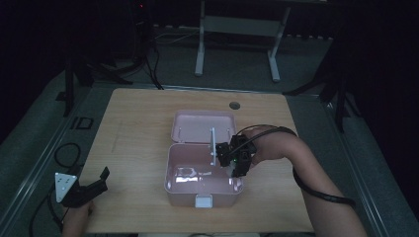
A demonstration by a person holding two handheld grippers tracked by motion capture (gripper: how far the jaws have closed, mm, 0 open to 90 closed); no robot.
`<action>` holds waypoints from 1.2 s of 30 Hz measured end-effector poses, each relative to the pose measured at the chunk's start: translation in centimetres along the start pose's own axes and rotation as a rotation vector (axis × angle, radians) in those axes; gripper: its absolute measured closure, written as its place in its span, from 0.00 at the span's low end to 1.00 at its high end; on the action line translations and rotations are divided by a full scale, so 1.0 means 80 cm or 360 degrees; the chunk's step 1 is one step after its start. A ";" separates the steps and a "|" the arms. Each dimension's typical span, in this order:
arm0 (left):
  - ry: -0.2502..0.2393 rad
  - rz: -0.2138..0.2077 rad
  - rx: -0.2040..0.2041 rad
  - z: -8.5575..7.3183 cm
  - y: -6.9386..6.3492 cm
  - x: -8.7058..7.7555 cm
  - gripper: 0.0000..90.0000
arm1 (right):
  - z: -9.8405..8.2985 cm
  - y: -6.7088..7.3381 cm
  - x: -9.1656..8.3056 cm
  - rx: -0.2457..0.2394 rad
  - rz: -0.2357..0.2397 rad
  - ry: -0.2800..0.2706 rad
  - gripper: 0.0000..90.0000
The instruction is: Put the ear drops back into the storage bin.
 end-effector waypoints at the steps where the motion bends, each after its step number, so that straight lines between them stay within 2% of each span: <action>1: 0.0001 0.0000 0.0000 0.000 0.000 0.000 0.01 | 0.003 0.001 0.002 -0.0007 0.0006 0.0000 0.66; 10: 0.0004 -0.0001 0.0002 0.000 0.000 0.000 0.01 | 0.014 0.000 0.032 -0.0057 0.0027 0.0020 0.66; 14: 0.0000 0.0001 -0.0004 0.000 0.000 0.000 0.01 | 0.016 -0.003 0.054 -0.0080 0.0027 0.0025 0.66; 21: 0.0002 0.0001 0.0003 0.000 0.000 0.000 0.01 | 0.018 -0.009 0.081 -0.0080 0.0037 0.0045 0.66; 27: 0.0000 -0.0001 0.0000 0.000 0.000 0.000 0.01 | 0.020 -0.009 0.105 -0.0125 0.0067 0.0102 0.66; 36: -0.0001 -0.0004 0.0004 0.000 -0.001 0.000 0.00 | 0.022 -0.014 0.131 -0.0107 0.0099 0.0135 0.66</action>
Point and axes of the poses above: each handheld gripper's, and its own axes: x roughly forward along the jaws, z roughly out of its top, y roughly to its left, the point moved 10 cm from there along x, roughly forward along the jaws, and after that the axes turned 1 degree about z, right-handed, at the moved point
